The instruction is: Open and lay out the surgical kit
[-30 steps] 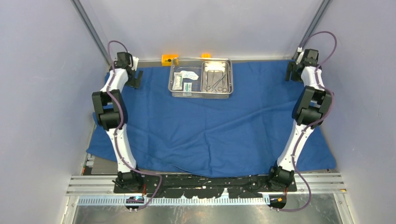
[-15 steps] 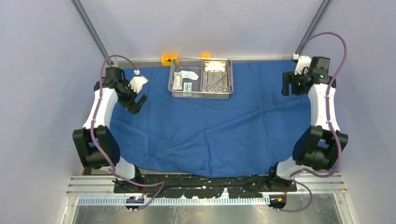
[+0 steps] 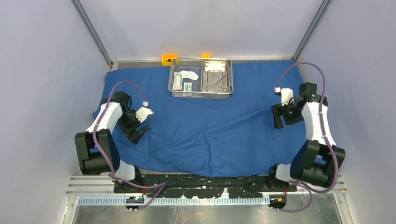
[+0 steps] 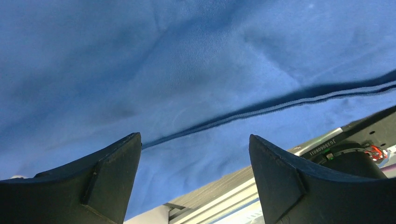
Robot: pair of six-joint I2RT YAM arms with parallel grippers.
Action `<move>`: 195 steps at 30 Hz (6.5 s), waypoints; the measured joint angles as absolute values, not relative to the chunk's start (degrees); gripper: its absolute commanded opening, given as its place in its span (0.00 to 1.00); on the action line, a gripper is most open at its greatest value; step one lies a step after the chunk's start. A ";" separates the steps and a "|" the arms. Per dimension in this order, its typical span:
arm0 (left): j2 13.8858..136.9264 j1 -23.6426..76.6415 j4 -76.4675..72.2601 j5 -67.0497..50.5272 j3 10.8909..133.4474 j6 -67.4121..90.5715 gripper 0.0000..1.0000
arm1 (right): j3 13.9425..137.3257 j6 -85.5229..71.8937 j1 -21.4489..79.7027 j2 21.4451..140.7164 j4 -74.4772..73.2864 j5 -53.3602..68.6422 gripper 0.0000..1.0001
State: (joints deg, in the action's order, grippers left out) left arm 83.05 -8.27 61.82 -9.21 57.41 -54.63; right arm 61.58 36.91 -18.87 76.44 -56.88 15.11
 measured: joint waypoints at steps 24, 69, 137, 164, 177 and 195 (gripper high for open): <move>82.28 -11.44 69.23 12.47 42.17 -61.43 0.49 | 58.41 42.98 -18.87 76.12 -59.00 11.22 0.74; 81.19 -13.91 77.23 12.45 45.01 -58.30 0.00 | 65.71 41.95 -18.85 82.28 -59.00 13.06 0.71; 79.92 1.48 80.60 11.29 58.35 -60.23 0.54 | 64.71 42.54 -18.72 82.85 -59.40 7.14 0.66; 132.97 -3.22 55.00 -2.68 117.36 -13.93 0.95 | 90.63 10.68 -14.28 105.54 -39.33 11.14 0.79; 144.84 2.50 58.61 -3.16 133.60 -9.98 0.51 | 111.02 -1.78 -10.39 129.62 -35.03 9.72 0.76; 147.09 2.17 61.76 -5.10 137.64 -9.45 0.00 | 114.93 -4.93 -8.45 136.09 -35.55 12.56 0.75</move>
State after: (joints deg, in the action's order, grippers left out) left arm 147.09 2.17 61.76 -5.10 137.64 -9.45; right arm 114.93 -4.93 -8.45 136.09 -35.55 12.56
